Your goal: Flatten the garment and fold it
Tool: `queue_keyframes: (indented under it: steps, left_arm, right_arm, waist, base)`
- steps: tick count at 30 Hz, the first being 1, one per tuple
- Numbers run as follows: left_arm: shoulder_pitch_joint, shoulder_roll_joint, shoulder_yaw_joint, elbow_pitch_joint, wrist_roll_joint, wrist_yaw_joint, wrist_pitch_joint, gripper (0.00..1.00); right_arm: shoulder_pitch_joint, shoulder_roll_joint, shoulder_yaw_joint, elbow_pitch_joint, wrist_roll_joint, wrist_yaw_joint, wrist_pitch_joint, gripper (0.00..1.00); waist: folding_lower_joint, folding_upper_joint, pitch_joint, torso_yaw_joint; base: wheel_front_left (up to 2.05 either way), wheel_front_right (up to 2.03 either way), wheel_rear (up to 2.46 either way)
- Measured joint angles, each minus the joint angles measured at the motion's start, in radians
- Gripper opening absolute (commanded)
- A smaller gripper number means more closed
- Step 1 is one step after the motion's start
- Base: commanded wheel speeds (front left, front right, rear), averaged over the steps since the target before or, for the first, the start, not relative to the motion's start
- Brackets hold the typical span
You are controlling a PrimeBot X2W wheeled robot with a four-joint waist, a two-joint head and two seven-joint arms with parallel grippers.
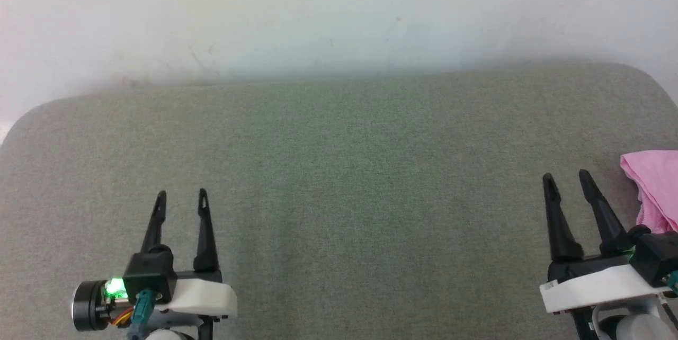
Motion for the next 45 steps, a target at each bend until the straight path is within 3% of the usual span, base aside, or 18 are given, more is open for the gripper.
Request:
queue_keyframes:
  steps: [45]
  left_arm:
    - [-0.001,-0.011,0.012,-0.008,0.002,-0.043,0.081,0.00]
  right_arm:
    - [0.000,0.015,0.003,-0.005,-0.061,0.000,0.081,0.00]
  waist:
    - [0.0001,0.0000,-0.005,0.001]
  base:
    - [0.00,0.00,0.00]
